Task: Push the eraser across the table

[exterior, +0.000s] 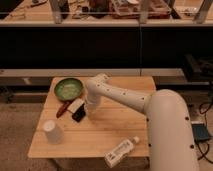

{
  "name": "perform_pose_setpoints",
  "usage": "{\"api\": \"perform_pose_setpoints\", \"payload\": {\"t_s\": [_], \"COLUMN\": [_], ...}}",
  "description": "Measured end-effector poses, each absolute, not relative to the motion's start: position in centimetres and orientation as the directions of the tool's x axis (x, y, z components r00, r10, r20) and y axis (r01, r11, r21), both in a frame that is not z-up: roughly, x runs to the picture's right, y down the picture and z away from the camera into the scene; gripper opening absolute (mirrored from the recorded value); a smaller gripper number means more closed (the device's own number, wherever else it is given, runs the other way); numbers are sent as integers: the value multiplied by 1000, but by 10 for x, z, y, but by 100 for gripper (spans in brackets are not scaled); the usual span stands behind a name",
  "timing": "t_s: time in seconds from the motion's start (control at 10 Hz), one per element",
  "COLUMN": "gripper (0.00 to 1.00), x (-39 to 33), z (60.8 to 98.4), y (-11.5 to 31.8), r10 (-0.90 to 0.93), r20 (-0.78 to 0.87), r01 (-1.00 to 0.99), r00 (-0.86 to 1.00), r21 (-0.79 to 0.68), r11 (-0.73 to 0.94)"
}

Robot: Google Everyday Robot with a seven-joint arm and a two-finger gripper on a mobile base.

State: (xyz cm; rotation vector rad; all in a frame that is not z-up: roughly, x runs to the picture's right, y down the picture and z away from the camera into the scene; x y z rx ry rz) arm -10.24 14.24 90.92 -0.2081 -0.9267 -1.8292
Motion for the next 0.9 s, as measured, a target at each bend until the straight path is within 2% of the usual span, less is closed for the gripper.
{"api": "perform_pose_setpoints", "payload": {"t_s": [0.4, 0.9], "gripper": [0, 0], "x": [-105, -142], "z": [909, 922], "y": [140, 112], "r10": [-723, -787], "r20": [512, 369], "r01": [840, 761], "r00": [-465, -494], "r21": [512, 622], "r11": [-177, -186]}}
